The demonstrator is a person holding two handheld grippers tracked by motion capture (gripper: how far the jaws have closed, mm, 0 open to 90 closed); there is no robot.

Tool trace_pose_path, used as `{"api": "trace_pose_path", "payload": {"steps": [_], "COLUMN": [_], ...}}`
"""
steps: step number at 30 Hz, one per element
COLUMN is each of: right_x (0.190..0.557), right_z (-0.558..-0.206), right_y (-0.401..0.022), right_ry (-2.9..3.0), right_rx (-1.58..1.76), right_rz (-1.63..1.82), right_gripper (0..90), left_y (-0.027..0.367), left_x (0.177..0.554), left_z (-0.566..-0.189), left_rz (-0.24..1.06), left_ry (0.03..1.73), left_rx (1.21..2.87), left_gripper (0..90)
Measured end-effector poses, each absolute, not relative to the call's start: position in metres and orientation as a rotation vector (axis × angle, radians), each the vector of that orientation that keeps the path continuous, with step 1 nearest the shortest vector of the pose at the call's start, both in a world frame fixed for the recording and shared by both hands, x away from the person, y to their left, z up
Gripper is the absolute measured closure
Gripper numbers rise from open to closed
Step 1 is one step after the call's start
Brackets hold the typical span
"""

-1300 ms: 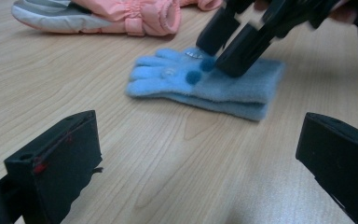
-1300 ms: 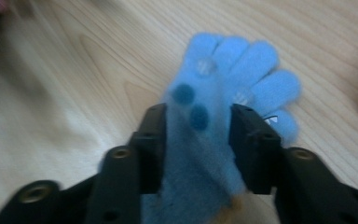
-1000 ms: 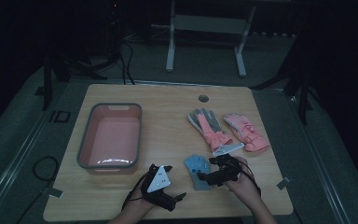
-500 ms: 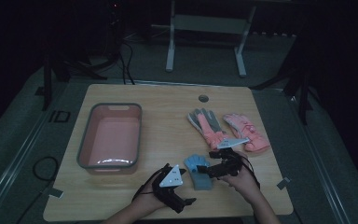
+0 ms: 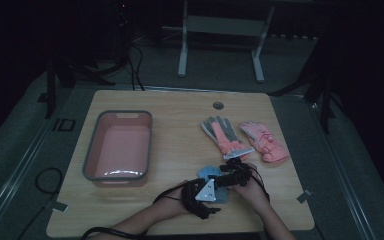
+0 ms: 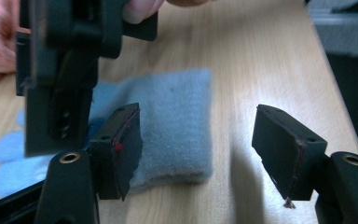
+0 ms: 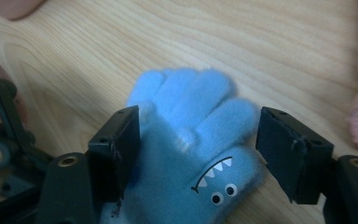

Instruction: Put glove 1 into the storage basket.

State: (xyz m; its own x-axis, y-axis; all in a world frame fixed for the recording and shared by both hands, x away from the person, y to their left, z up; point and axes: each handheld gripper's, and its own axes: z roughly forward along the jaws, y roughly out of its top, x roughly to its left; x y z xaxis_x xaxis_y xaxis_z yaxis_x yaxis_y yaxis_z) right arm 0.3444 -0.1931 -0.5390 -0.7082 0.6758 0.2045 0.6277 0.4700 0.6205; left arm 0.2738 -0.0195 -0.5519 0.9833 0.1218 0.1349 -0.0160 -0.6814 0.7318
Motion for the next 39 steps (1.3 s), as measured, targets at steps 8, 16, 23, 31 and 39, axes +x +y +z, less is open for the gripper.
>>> {"api": "trace_pose_path", "payload": {"steps": [8, 16, 23, 31, 39], "right_x": [0.340, 0.337, 0.339, 0.348, 0.360], "right_z": [-0.545, -0.546, -0.538, -0.506, -0.480], "right_y": [-0.187, -0.187, -0.187, -0.188, -0.173], "right_ry": [2.623, 2.688, 2.670, 2.596, 2.577], "right_rx": [1.088, 1.096, 1.141, 1.159, 1.120], "right_rz": [0.987, 1.083, 1.108, 1.230, 1.273], "right_gripper": [35.4, 75.4, 79.8, 79.7, 79.7], "left_y": [-0.021, -0.015, -0.014, -0.006, 0.010], "left_x": [0.274, 0.285, 0.292, 0.302, 0.311], "left_z": [-0.556, -0.553, -0.533, -0.499, -0.475], "left_rz": [0.328, 0.216, 0.215, 0.269, 0.323], "left_ry": [0.066, 0.159, 0.152, 0.149, 0.142], "left_rx": [2.336, 2.308, 2.342, 2.331, 2.352], "left_gripper": [56.9, 74.0, 77.7, 78.2, 78.2]}}
